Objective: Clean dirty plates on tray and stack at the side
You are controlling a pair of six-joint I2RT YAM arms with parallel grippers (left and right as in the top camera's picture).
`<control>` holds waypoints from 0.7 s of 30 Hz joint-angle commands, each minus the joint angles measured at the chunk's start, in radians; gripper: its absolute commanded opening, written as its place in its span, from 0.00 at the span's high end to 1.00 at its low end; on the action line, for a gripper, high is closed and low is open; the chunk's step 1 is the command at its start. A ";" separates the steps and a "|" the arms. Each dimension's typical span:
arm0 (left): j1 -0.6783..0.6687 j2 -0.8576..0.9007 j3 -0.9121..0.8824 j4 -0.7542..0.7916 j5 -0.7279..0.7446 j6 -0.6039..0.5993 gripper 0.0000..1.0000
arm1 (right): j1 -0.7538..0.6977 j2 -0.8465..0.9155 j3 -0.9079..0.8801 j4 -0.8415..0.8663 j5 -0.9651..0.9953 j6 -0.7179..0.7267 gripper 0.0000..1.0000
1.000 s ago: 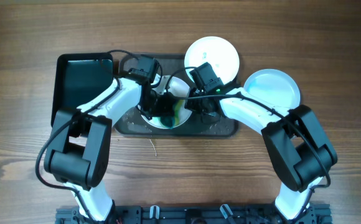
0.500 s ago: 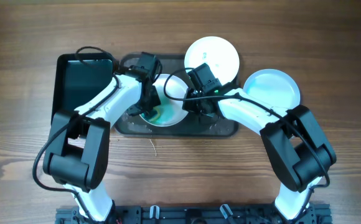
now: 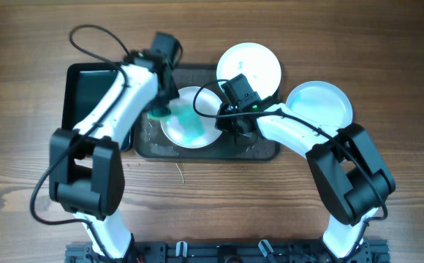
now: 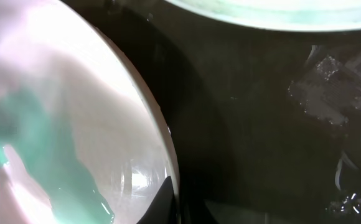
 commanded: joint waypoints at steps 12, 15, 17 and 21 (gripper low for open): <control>0.074 -0.002 0.143 -0.114 0.111 0.135 0.96 | -0.008 0.059 -0.009 0.005 -0.093 -0.085 0.96; 0.074 0.002 0.142 -0.117 0.165 0.181 0.96 | -0.008 0.030 -0.008 0.000 -0.082 -0.103 0.96; 0.074 0.004 0.142 -0.126 0.203 0.218 0.96 | -0.008 -0.042 -0.008 -0.058 -0.021 -0.145 0.96; 0.074 0.004 0.142 -0.128 0.213 0.222 0.96 | 0.002 -0.211 -0.008 -0.215 0.206 -0.177 0.96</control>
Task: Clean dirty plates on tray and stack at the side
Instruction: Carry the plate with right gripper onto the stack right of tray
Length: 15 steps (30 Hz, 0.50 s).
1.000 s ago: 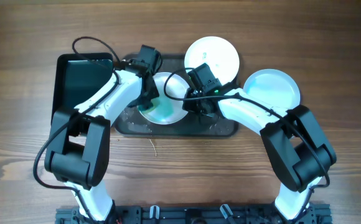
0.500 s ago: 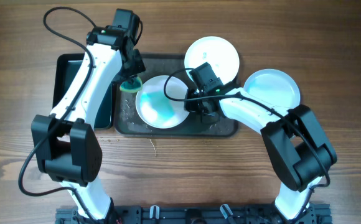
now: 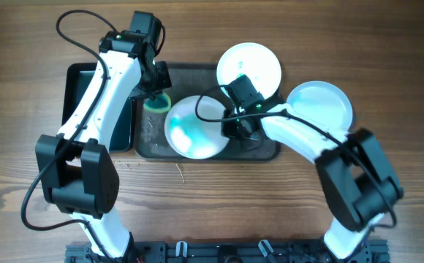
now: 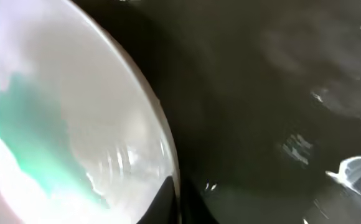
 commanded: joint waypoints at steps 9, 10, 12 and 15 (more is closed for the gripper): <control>0.008 0.006 0.003 0.024 0.035 0.038 0.96 | 0.204 -0.372 -0.001 -0.229 0.800 -0.090 0.96; 0.008 0.006 0.003 0.027 0.035 0.038 0.96 | 0.225 -0.372 -0.001 -0.242 0.853 -0.090 0.96; 0.007 0.006 0.003 0.030 0.035 0.038 0.96 | 0.275 -0.372 -0.001 -0.271 0.974 -0.090 0.96; 0.008 0.006 0.003 0.031 0.035 0.038 0.96 | 0.360 -0.372 -0.001 -0.282 1.181 -0.095 0.96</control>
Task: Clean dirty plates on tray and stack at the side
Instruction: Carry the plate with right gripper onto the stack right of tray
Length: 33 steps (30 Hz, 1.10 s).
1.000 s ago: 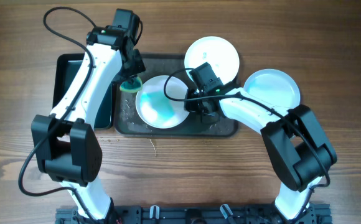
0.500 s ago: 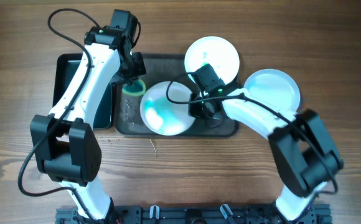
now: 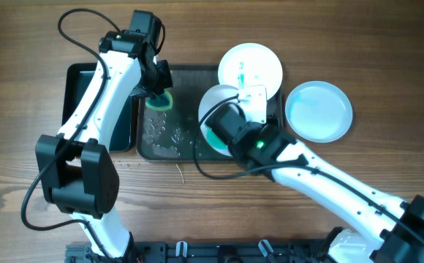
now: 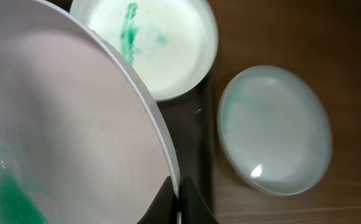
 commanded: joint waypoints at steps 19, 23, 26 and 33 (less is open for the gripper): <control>0.008 0.006 0.003 0.029 0.012 0.012 0.96 | 0.230 -0.015 0.002 0.383 0.681 -0.435 0.96; 0.008 0.006 0.003 0.029 0.012 0.013 0.96 | 0.153 -0.015 0.002 0.194 0.312 0.012 0.96; 0.008 0.006 0.003 0.040 0.008 0.013 0.96 | 0.039 -0.015 0.002 0.096 -0.012 0.189 0.96; 0.008 0.006 0.003 0.085 0.000 0.013 0.96 | -0.245 -0.069 0.002 0.084 -0.428 0.140 0.96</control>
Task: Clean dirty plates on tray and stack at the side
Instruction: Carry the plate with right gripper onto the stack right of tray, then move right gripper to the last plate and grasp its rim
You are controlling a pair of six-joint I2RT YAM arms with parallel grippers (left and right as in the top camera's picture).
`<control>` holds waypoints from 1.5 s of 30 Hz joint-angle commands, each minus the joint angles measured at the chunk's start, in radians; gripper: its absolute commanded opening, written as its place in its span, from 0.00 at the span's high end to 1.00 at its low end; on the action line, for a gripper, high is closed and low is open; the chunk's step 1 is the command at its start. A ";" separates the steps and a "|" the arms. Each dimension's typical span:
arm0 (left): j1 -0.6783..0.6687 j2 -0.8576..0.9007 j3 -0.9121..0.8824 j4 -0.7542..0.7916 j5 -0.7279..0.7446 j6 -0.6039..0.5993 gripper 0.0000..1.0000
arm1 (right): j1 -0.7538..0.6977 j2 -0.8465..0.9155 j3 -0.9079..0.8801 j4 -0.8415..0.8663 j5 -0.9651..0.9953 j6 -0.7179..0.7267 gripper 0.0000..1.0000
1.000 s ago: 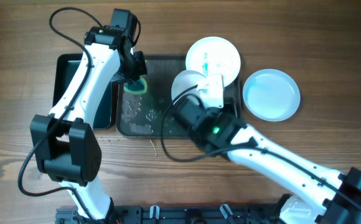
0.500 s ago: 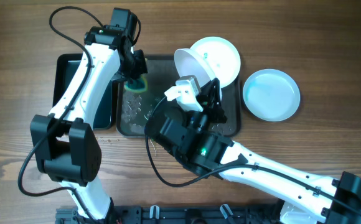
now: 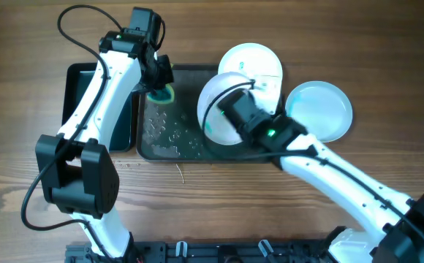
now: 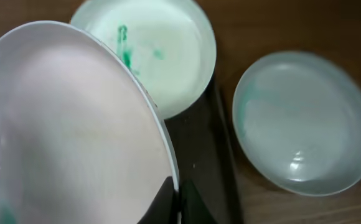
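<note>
My right gripper (image 4: 175, 198) is shut on the rim of a white plate (image 4: 68, 137), held tilted above the black tray (image 3: 190, 146); the same white plate (image 3: 216, 109) shows in the overhead view. A dirty plate (image 4: 159, 53) with a green streak lies at the tray's far right corner. A clean plate (image 4: 305, 121) rests on the table right of the tray. My left gripper (image 3: 157, 80) is shut on a green sponge (image 3: 161, 93) over the tray's far left part.
A second black tray (image 3: 88, 102) lies left of the main tray, under my left arm. Wet patches and droplets (image 3: 161, 135) cover the main tray's left floor. Bare wooden table (image 3: 197, 197) lies in front of the trays.
My right gripper has carried the held plate slightly farther back and right, nearer the streaked plate. The left arm and sponge have barely moved.
First the sponge sat on the green-smeared plate on the tray, my right gripper pinching its rim. Then the sponge was off the plate at the tray's far left. After that the plate was lifted clear of the tray, and now it hangs tilted farther right.
</note>
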 commanded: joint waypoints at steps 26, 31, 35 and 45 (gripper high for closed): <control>0.007 0.006 0.003 0.039 0.001 0.013 0.96 | -0.896 -0.066 -0.236 -0.024 -0.470 -0.153 0.84; 0.007 0.006 0.003 0.039 0.001 0.013 0.96 | -0.900 -0.067 -0.166 -0.036 -0.461 -0.220 0.53; 0.007 0.006 0.003 0.044 0.000 0.013 0.96 | -0.900 -0.067 -0.043 -0.053 -0.643 -0.356 0.44; 0.007 0.006 0.003 0.054 0.001 0.013 0.96 | -0.710 0.251 0.328 -0.052 -0.853 -0.490 0.39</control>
